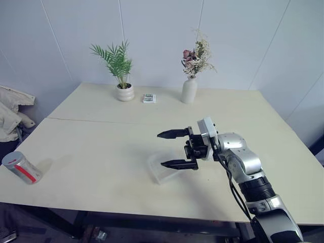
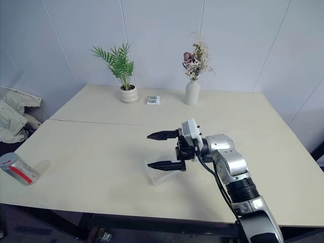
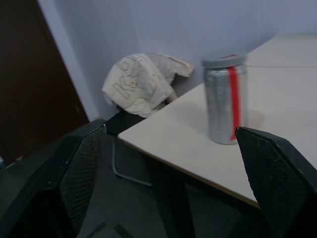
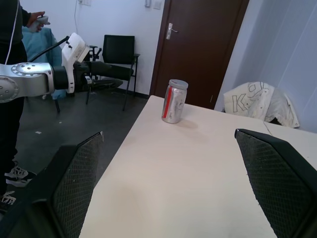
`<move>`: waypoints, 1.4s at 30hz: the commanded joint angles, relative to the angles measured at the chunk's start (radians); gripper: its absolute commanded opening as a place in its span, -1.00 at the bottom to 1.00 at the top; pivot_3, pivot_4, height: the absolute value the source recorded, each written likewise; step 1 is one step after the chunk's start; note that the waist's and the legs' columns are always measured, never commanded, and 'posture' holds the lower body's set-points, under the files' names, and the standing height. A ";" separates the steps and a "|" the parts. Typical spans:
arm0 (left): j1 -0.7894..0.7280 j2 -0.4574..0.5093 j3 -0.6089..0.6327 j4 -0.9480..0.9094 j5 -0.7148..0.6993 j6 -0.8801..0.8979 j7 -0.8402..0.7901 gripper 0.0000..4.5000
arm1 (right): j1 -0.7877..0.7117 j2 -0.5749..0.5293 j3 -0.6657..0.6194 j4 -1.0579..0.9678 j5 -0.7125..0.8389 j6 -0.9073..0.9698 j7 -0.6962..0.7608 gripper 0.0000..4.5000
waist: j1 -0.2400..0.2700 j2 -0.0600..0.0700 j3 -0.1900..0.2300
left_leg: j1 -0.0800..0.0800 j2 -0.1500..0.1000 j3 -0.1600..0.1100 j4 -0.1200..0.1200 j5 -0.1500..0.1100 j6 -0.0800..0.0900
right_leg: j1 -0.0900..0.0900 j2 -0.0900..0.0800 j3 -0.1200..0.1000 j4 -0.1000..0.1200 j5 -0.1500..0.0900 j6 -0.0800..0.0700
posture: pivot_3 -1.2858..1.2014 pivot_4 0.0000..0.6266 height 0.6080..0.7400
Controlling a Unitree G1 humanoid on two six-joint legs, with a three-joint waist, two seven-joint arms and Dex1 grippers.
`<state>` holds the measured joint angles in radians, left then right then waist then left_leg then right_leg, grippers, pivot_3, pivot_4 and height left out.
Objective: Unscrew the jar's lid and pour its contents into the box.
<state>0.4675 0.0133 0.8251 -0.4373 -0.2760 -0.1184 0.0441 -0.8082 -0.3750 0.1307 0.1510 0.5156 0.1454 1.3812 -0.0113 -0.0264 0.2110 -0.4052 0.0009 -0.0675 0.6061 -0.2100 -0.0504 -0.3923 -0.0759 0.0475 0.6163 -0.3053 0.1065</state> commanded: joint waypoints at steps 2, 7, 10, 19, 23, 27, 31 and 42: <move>-0.055 0.104 0.049 0.072 -0.034 -0.019 0.007 0.98 | -0.006 0.006 -0.011 -0.048 -0.003 -0.009 -0.012 1.00 | -0.003 0.000 0.000 | 0.000 0.001 0.000 0.000 0.000 0.000 | 0.000 0.001 0.000 0.000 0.000 0.000 | 0.03 -0.52 1.00; -0.143 0.205 0.039 0.183 -0.064 -0.009 -0.022 0.98 | 0.010 -0.002 -0.022 -0.088 -0.005 0.015 -0.049 1.00 | -0.014 0.000 0.000 | 0.000 0.001 0.001 -0.002 0.000 -0.001 | -0.001 0.000 0.001 0.000 0.000 0.000 | 0.03 -0.52 1.00; -0.229 0.280 0.016 0.277 -0.058 0.000 -0.038 0.98 | 0.028 -0.014 -0.031 -0.127 0.000 0.030 -0.075 1.00 | -0.015 0.000 0.000 | 0.001 0.001 0.001 -0.004 0.000 -0.001 | -0.002 0.000 0.001 0.002 0.000 -0.001 | 0.03 -0.52 1.00; -0.416 0.374 -0.026 0.498 0.027 -0.040 0.027 0.98 | 0.052 -0.021 -0.042 -0.186 0.006 0.059 -0.126 1.00 | -0.017 0.000 0.000 | 0.002 0.001 0.001 -0.008 -0.001 -0.002 | -0.004 0.001 0.001 0.004 0.008 0.014 | 0.03 -0.52 1.00; -0.451 0.388 -0.042 0.543 0.038 -0.055 0.033 0.98 | 0.057 -0.021 -0.042 -0.201 0.010 0.065 -0.139 1.00 | -0.017 -0.001 -0.001 | 0.002 0.001 0.001 -0.008 -0.001 -0.003 | -0.004 0.000 0.000 0.004 0.009 0.015 | 0.03 -0.52 1.00; -0.464 0.403 -0.061 0.572 0.049 -0.067 0.021 0.98 | 0.062 -0.020 -0.046 -0.222 0.017 0.080 -0.155 1.00 | -0.018 -0.001 -0.001 | 0.002 0.002 0.001 -0.009 -0.002 -0.004 | -0.005 0.001 0.001 0.004 0.009 0.015 | 0.03 -0.52 1.00; -0.475 0.400 -0.083 0.580 0.054 -0.078 0.021 0.98 | 0.068 -0.023 -0.049 -0.241 0.026 0.093 -0.165 1.00 | -0.016 -0.001 -0.001 | 0.002 0.002 0.001 -0.009 -0.002 -0.004 | -0.005 0.000 0.000 0.004 0.008 0.015 | 0.03 -0.52 1.00; -0.494 0.346 -0.149 0.571 0.094 -0.112 0.085 0.98 | 0.068 -0.030 -0.048 -0.247 0.027 0.098 -0.169 1.00 | -0.016 -0.001 -0.001 | 0.002 0.002 0.001 -0.010 -0.002 -0.004 | -0.005 0.000 0.001 0.004 0.009 0.015 | 0.03 -0.52 1.00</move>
<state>-0.0222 0.3525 0.6729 0.1651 -0.2008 -0.1991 0.1093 -0.7346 -0.3927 0.1087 -0.0525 0.5204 0.2450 1.2132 -0.0268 -0.0274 0.2102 -0.4037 0.0028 -0.0663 0.5966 -0.2117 -0.0543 -0.3976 -0.0756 0.0480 0.6204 -0.2967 0.1220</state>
